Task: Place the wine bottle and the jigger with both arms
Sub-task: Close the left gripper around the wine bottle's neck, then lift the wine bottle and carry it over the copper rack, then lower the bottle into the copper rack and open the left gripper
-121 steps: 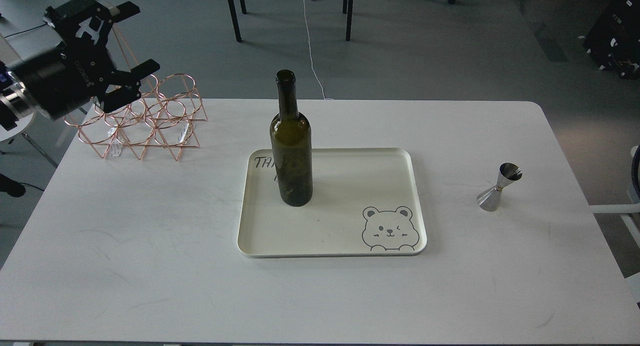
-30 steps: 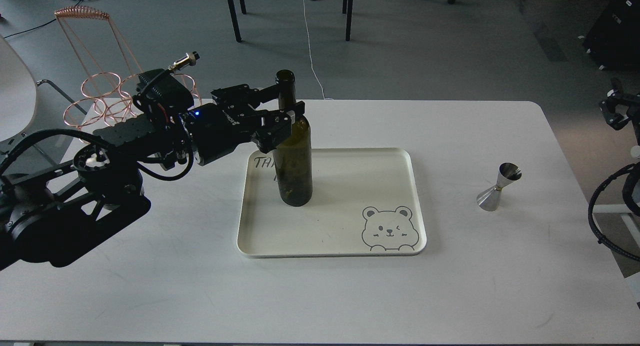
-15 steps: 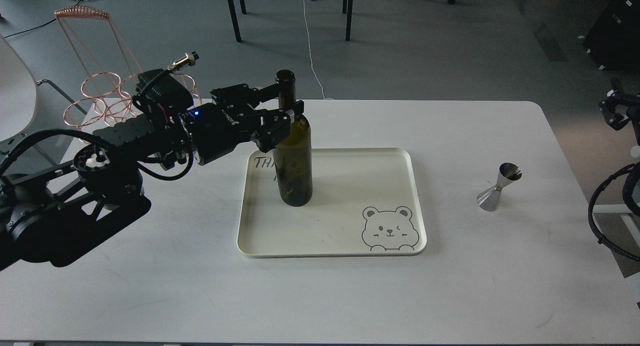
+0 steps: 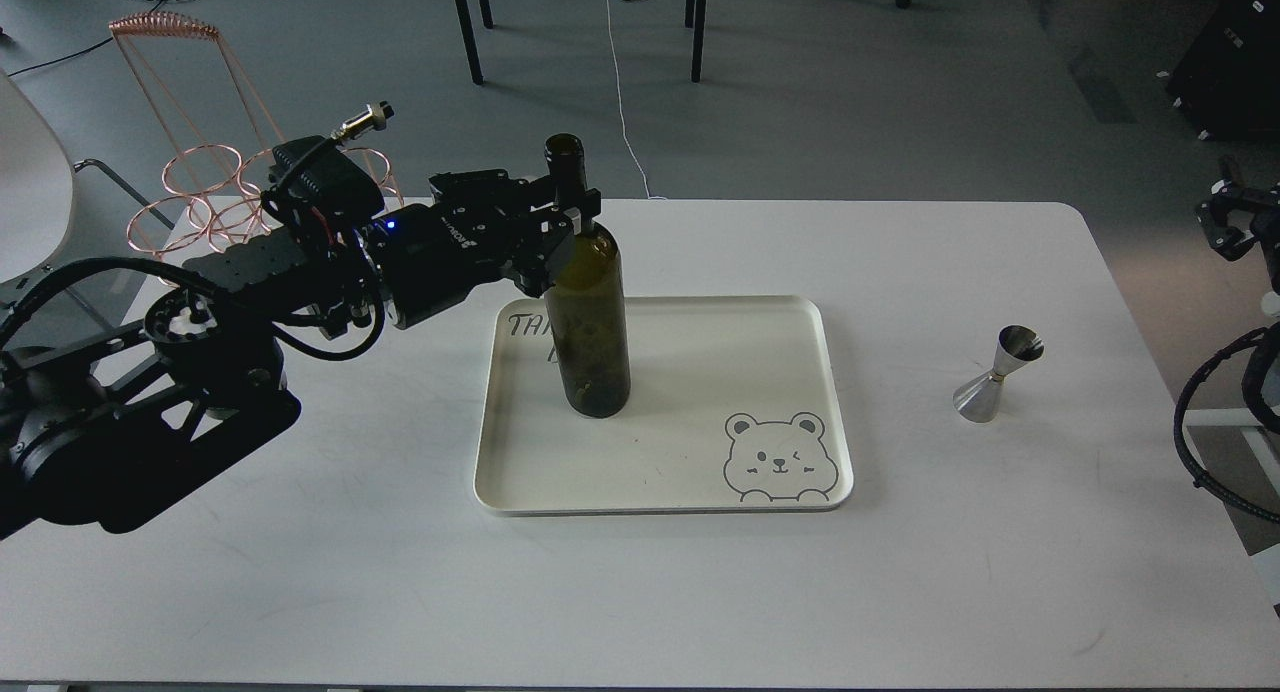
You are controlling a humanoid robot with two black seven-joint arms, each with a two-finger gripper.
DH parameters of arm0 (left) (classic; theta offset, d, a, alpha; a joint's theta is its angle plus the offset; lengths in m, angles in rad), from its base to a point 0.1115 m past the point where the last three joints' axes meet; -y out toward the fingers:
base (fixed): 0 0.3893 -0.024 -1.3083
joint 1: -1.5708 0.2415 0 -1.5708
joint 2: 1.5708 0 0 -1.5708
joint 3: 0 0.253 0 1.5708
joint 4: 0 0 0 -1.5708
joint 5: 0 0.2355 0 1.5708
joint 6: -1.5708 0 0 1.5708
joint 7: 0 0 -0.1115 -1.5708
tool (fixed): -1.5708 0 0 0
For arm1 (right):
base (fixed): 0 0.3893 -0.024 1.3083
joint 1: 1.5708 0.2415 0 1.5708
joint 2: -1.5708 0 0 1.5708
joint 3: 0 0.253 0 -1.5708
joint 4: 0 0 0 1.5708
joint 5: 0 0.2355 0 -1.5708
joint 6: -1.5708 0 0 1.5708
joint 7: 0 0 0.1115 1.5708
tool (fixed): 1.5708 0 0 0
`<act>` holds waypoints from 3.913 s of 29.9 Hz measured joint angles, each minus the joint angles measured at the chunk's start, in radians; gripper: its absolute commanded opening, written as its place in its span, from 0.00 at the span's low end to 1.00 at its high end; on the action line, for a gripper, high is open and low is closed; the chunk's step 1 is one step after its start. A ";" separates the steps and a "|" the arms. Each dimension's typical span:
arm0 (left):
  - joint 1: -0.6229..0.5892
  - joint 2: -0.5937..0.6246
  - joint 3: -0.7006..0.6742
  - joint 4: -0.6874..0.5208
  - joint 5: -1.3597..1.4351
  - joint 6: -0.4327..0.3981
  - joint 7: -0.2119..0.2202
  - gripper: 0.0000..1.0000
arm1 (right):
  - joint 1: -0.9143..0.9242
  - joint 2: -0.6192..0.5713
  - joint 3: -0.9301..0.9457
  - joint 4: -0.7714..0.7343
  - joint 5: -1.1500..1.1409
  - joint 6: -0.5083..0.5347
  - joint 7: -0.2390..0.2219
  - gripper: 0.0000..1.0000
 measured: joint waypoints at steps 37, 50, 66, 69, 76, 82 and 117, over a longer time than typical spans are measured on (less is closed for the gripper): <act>-0.256 0.351 -0.003 0.138 -0.125 0.007 -0.065 0.13 | 0.006 0.000 -0.005 0.000 0.000 0.000 0.000 0.99; -0.275 0.338 0.004 0.292 -0.115 0.005 -0.066 0.13 | 0.005 0.000 -0.005 0.000 -0.001 0.000 0.000 0.99; -0.267 0.292 0.048 0.345 -0.113 0.029 -0.060 0.12 | 0.006 0.000 -0.002 0.000 0.000 0.000 0.002 0.99; -0.267 0.287 0.049 0.355 -0.113 0.032 -0.062 0.12 | 0.006 0.000 -0.002 0.000 0.000 0.000 0.002 0.99; -0.266 0.285 0.068 0.357 -0.113 0.034 -0.062 0.13 | 0.007 0.000 -0.001 0.000 0.000 0.000 0.002 0.99; -0.266 0.283 0.088 0.357 -0.115 0.052 -0.063 0.15 | 0.006 0.000 -0.001 0.000 0.000 0.000 0.002 0.99; -0.214 0.233 0.141 0.440 -0.128 0.106 -0.084 0.27 | 0.008 0.000 -0.005 0.000 -0.002 0.000 0.002 0.99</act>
